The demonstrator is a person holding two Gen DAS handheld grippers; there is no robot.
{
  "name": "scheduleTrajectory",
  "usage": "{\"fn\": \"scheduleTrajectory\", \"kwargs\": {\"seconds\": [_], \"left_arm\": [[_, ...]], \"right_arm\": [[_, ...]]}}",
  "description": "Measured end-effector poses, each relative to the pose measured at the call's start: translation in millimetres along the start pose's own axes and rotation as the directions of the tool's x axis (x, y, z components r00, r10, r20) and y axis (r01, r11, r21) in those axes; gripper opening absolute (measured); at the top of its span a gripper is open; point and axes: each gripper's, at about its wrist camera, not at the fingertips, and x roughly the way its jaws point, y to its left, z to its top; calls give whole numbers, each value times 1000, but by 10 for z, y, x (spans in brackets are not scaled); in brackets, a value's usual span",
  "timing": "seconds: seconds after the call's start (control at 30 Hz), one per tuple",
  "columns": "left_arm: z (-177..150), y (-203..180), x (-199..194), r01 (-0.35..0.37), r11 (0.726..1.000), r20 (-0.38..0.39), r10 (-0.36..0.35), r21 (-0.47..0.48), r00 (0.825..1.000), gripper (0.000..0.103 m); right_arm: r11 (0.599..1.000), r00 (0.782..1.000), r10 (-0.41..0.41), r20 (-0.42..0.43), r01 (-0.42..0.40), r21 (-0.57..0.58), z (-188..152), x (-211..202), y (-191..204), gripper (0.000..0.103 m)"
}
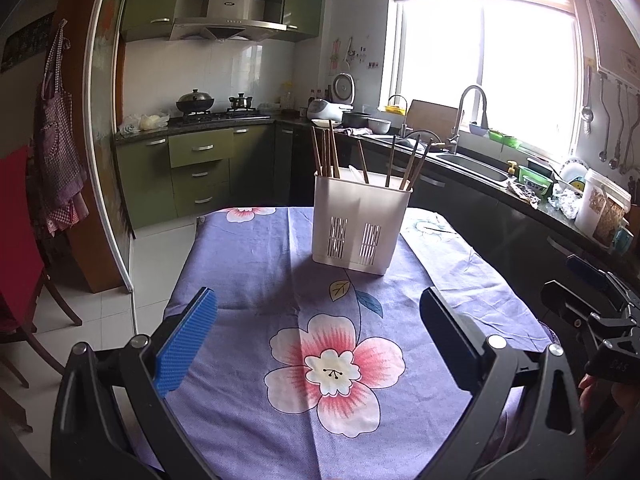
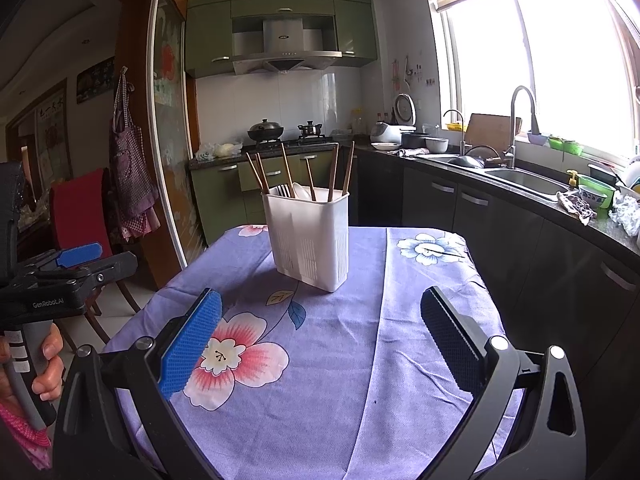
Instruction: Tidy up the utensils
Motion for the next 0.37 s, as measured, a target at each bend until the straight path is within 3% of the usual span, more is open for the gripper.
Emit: {"fn": "scheduleTrajectory", "kwargs": {"seconds": [0.17, 0.37], "left_arm": [[19, -2, 98, -22, 1000, -32, 22, 10, 999, 96], [26, 114, 307, 1, 1000, -68, -3, -23, 998, 96]], "right_arm": [[1000, 1000, -3, -7, 3, 9, -21, 21, -26, 98], [1000, 1000, -13, -29, 13, 12, -30, 116, -77, 98]]}}
